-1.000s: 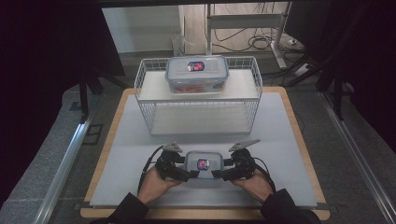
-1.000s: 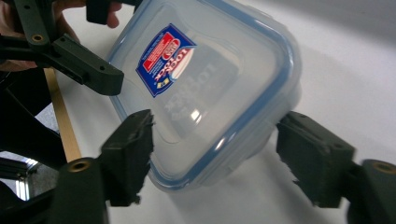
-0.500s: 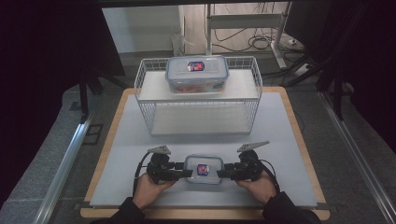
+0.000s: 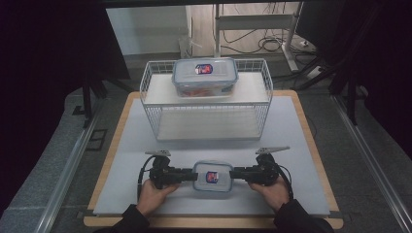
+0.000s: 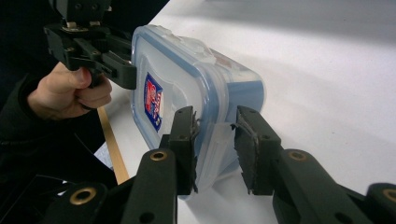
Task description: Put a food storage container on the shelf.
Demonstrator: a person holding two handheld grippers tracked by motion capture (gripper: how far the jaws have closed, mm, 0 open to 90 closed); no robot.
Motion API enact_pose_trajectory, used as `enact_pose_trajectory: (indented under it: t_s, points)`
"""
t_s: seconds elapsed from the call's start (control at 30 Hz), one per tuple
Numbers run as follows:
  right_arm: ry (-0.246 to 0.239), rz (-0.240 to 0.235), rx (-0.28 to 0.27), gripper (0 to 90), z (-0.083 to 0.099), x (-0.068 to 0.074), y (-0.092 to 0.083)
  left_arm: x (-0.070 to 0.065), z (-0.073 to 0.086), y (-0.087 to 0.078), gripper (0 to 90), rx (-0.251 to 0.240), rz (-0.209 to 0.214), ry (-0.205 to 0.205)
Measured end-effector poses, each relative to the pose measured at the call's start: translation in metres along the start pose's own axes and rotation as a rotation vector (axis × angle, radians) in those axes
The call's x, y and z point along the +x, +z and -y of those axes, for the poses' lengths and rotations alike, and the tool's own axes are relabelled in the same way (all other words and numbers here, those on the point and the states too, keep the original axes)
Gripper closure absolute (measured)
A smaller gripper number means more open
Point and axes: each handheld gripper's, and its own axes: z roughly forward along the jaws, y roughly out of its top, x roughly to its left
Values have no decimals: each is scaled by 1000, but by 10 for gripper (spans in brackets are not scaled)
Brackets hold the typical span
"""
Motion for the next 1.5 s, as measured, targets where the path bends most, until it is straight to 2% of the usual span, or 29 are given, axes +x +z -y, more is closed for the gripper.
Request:
enact_pose_trajectory:
  t_s: [0.17, 0.27, 0.33, 0.4, 0.57, 0.73, 0.8, 0.93, 1.17, 1.5]
  points:
    - [13, -15, 31, 639, 3, -2, 5, 2, 2, 1, 576, 15, -14, -21]
    - [26, -19, 40, 567, 6, -4, 10, 3, 3, 1, 574, 18, -12, -12]
    - [43, -44, 45, 541, 8, -6, 15, 3, 3, 1, 571, 30, -13, -14]
    - [65, -49, 39, 551, 7, -6, 16, 4, 4, 1, 572, 25, -7, -19]
    - [77, -37, 34, 565, 7, -4, 14, 4, 4, 1, 571, 14, -10, -36]
    - [92, -25, 1, 568, 6, -3, 11, 2, -1, 2, 571, 0, -8, -23]
    - [100, -41, -56, 583, 4, -3, 4, -1, -5, 0, 572, -10, 5, -12]
    - [73, -44, -80, 583, -3, 0, -1, -8, -14, -4, 569, -24, -24, 32]
    - [60, -50, -84, 583, -15, 6, -4, -15, -26, -13, 568, -42, -37, 63]
    - [27, -48, -90, 582, -40, 14, -8, -21, -44, -27, 568, -78, -49, 77]
